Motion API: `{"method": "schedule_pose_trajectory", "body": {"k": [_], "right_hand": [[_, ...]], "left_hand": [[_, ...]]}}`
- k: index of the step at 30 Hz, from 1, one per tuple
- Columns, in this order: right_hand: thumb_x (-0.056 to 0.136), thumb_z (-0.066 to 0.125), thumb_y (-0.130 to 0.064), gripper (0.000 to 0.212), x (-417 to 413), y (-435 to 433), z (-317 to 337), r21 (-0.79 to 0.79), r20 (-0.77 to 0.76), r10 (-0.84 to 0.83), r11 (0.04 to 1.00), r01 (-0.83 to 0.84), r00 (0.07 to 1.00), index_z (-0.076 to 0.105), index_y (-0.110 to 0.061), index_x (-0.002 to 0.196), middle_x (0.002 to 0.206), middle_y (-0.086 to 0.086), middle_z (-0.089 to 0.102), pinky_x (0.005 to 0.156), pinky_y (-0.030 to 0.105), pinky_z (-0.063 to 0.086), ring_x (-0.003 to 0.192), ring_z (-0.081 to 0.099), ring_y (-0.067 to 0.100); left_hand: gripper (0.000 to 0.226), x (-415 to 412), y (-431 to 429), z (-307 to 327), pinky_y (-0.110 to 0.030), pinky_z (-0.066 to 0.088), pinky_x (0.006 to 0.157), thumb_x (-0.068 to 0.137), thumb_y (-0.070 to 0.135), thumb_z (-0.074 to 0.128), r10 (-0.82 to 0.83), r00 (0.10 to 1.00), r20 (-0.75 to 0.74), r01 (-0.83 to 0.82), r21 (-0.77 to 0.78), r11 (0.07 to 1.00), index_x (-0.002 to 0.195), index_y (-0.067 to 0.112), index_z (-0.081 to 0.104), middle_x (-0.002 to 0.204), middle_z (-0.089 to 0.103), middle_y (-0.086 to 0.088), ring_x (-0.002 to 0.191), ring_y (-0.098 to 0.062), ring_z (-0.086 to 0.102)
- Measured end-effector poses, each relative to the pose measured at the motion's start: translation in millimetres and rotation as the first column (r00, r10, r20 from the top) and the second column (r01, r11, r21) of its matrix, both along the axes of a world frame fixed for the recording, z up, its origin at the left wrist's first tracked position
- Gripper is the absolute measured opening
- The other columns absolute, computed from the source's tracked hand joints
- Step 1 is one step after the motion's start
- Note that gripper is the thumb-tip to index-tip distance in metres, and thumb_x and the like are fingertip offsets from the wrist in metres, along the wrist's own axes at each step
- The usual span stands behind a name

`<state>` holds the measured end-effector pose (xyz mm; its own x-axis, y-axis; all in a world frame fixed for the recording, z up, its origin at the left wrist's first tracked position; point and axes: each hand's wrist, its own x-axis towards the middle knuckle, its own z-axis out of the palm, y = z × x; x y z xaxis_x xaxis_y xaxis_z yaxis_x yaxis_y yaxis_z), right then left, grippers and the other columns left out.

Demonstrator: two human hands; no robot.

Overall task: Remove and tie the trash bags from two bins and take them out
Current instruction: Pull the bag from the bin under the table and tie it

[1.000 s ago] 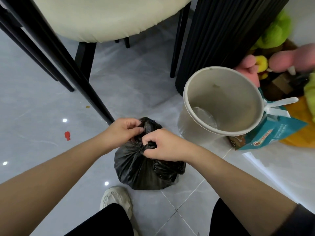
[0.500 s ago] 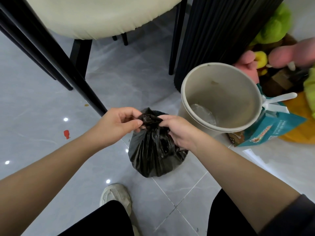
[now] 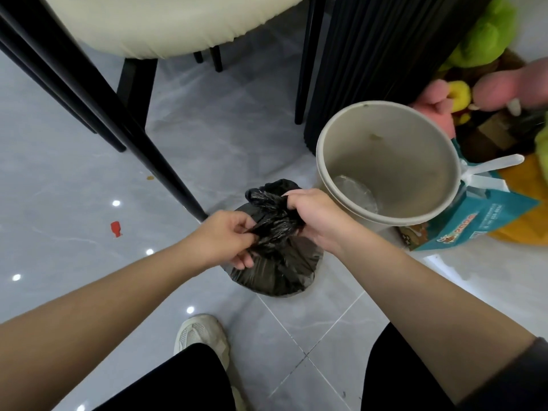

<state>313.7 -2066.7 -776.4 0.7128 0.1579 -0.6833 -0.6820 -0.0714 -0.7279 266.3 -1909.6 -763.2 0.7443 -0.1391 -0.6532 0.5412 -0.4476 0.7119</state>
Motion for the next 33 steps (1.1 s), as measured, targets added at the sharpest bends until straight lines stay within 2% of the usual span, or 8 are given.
{"method": "schedule_pose_trajectory", "body": {"k": [8,16,19,21,24,27,30,33], "right_hand": [[0.086,0.042,0.0,0.032,-5,-8,8,-0.249,0.256,0.431,0.894,-0.372,0.865,0.063,-0.022,0.076,0.058,-0.001,0.053,0.039,0.018,0.038,0.039,0.045,0.006],[0.092,0.04,0.008,0.031,-9,-2,-1,-0.003,0.214,0.461,0.882,-0.471,0.861,0.061,-0.014,0.097,0.073,0.006,0.067,0.052,0.025,0.055,0.056,0.064,0.015],[0.093,0.038,0.01,0.032,-7,-1,-2,0.096,0.153,0.332,0.933,-0.348,0.931,0.063,-0.011,0.089,0.075,0.012,0.067,0.052,0.019,0.055,0.054,0.065,0.013],[0.092,0.037,0.011,0.032,-4,-2,-2,0.151,0.132,0.241,0.954,-0.26,0.961,0.062,-0.009,0.089,0.078,0.014,0.065,0.05,0.018,0.054,0.054,0.065,0.013],[0.088,0.039,0.011,0.031,-3,-2,-3,0.227,0.091,0.15,0.96,-0.167,0.984,0.064,-0.008,0.085,0.08,0.011,0.066,0.059,0.024,0.056,0.066,0.064,0.017],[0.086,0.04,0.011,0.03,-4,2,-6,0.32,0.033,0.04,0.946,-0.048,0.999,0.065,-0.005,0.081,0.078,0.011,0.066,0.068,0.028,0.055,0.072,0.063,0.02],[0.088,0.039,0.01,0.027,-3,4,-6,0.382,-0.035,-0.049,0.922,0.058,0.998,0.063,0.006,0.1,0.091,0.019,0.066,0.067,0.029,0.057,0.081,0.063,0.025],[0.089,0.039,0.01,0.025,-1,2,-8,0.406,-0.099,-0.116,0.902,0.147,0.988,0.059,0.009,0.103,0.098,0.023,0.065,0.072,0.036,0.058,0.088,0.064,0.03]], "left_hand": [[0.025,11,13,7,-0.02,0.055,0.052,0.087,-0.015,0.048,0.303,0.925,0.229,-0.259,-0.205,0.944,0.08,0.006,0.061,0.06,0.068,0.001,0.046,-0.009,0.061],[0.03,26,7,23,-0.007,0.037,0.041,0.086,-0.014,0.046,0.266,0.907,0.327,-0.19,-0.246,0.951,0.08,0.011,0.062,0.049,0.064,0.012,0.039,0.002,0.053],[0.023,33,16,11,-0.014,0.041,0.049,0.089,-0.005,0.048,0.351,0.901,0.256,-0.278,-0.282,0.918,0.089,0.011,0.065,0.059,0.067,0.01,0.053,-0.001,0.059],[0.021,31,31,-5,-0.022,0.046,0.064,0.092,0.007,0.051,0.333,0.909,0.251,-0.264,-0.272,0.925,0.107,0.014,0.063,0.086,0.071,0.006,0.085,-0.011,0.065],[0.052,17,49,-38,-0.019,0.039,0.1,0.083,0.043,0.066,-0.208,0.894,0.396,0.23,-0.009,0.973,0.128,0.039,0.04,0.129,0.051,0.015,0.124,0.004,0.046],[0.092,11,40,-72,-0.042,0.021,0.117,0.057,0.078,0.065,-0.561,0.716,0.414,0.421,0.385,0.821,0.136,0.04,0.035,0.142,0.039,0.013,0.138,-0.01,0.028],[0.1,18,13,-92,-0.042,0.024,0.116,0.05,0.086,0.062,-0.501,0.753,0.427,0.367,0.36,0.858,0.134,0.036,0.045,0.141,0.046,0.012,0.137,-0.014,0.035],[0.08,27,-21,-84,-0.023,0.023,0.114,0.07,0.066,0.063,-0.271,0.895,0.355,0.236,0.139,0.962,0.138,0.028,0.042,0.139,0.043,0.013,0.136,-0.013,0.037]]}}
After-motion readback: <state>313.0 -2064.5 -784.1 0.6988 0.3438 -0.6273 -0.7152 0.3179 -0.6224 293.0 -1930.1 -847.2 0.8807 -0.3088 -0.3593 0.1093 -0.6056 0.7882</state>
